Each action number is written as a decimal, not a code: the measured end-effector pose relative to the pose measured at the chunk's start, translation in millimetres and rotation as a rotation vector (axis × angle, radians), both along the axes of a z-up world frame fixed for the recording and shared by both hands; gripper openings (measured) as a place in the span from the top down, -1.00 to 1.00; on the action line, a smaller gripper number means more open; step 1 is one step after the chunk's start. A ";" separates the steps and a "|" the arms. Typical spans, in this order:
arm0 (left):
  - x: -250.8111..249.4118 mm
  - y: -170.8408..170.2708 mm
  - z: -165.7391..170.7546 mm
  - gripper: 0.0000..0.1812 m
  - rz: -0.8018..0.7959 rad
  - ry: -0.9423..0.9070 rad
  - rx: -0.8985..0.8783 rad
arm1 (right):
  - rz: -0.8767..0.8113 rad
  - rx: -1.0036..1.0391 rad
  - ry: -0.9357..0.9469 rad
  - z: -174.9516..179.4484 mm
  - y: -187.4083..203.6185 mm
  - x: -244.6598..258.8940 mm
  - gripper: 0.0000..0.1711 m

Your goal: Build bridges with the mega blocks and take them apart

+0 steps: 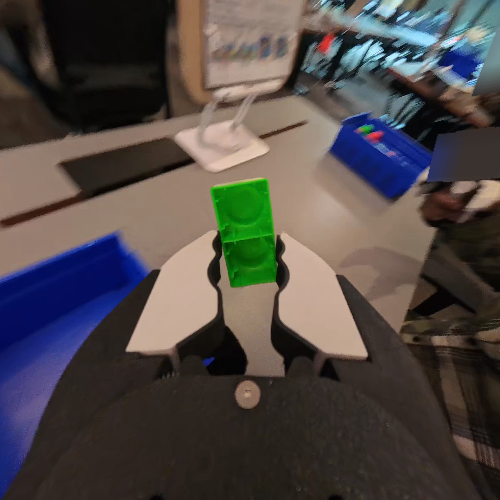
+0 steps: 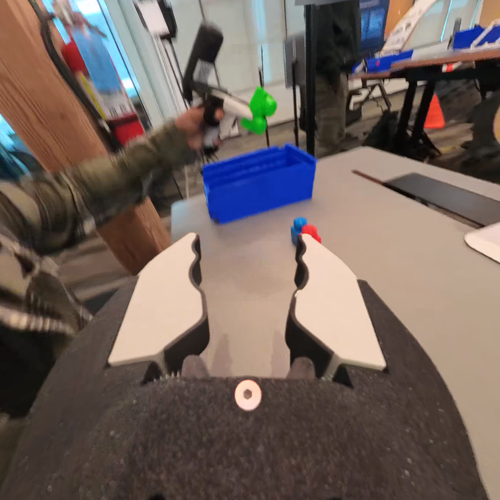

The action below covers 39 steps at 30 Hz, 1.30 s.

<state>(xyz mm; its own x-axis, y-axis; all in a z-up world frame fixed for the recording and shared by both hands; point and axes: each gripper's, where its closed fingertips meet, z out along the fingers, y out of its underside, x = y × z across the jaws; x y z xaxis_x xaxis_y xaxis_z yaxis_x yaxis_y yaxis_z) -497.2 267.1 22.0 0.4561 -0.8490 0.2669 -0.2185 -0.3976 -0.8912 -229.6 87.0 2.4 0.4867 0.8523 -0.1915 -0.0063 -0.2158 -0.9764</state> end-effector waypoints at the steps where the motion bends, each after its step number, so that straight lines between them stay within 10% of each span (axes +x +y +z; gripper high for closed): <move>1: 23.5 -12.1 8.8 0.59 -0.049 -0.049 0.024 | 0.014 -0.002 0.067 10.9 11.4 -6.1 0.23; 10: 176.2 -113.2 20.9 0.58 -0.456 -0.411 0.033 | 0.172 -0.064 0.279 47.4 77.5 -58.8 0.25; 23: 197.0 -122.3 -7.8 0.59 -0.448 -0.513 -0.007 | 0.339 -0.170 0.315 36.1 71.4 -80.6 0.66; 33: 155.5 -118.7 -28.9 0.59 -0.262 -0.561 -0.034 | 0.463 -0.204 -0.066 19.2 76.1 -117.6 0.67; 39: 79.3 -137.1 -57.0 0.67 -0.022 -0.441 0.024 | 0.441 -0.164 -0.639 -24.0 126.6 -133.0 0.67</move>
